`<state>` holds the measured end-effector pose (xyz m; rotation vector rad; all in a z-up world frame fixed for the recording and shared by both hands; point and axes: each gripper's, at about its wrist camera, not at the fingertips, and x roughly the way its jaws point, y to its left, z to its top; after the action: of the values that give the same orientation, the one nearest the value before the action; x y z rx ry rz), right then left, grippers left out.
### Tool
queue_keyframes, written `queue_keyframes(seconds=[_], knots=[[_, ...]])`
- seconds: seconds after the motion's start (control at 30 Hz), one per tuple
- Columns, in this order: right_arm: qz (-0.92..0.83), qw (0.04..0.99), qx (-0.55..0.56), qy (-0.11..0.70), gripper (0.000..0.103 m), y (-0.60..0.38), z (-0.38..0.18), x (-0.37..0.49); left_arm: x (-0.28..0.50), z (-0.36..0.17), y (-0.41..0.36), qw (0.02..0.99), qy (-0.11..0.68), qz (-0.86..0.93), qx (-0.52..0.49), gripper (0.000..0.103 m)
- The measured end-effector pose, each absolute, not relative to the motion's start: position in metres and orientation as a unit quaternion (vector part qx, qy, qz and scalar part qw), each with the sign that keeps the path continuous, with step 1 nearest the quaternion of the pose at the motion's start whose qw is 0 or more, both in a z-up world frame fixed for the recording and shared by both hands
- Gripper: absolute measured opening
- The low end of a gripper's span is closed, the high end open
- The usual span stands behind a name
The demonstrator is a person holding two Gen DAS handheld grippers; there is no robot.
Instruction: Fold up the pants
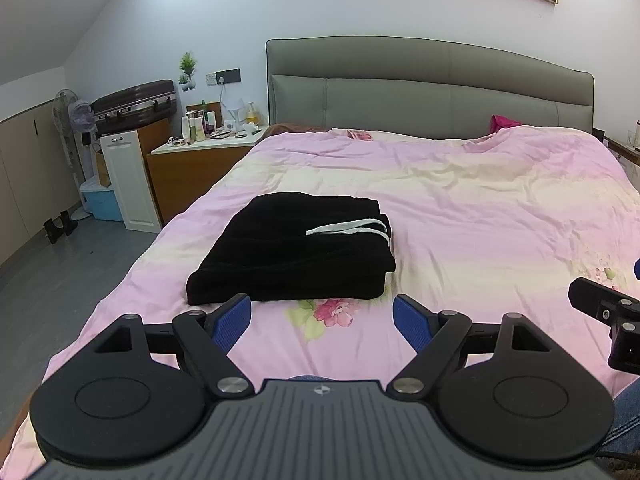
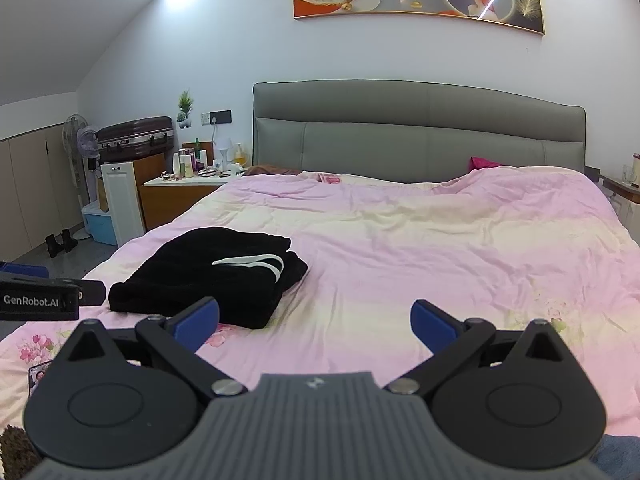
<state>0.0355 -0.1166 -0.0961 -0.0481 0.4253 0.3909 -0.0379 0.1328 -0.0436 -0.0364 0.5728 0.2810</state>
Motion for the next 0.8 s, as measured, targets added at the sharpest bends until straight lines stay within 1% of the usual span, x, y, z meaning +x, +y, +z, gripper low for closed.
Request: queue_keyframes(seconds=[0.8], knots=[[0.197,0.959,-0.011,0.203,0.098,-0.1234,-0.0973,0.0319,-0.0388,-0.0393,0.1331,0.950,0.280,0.138,-0.018,0.094]])
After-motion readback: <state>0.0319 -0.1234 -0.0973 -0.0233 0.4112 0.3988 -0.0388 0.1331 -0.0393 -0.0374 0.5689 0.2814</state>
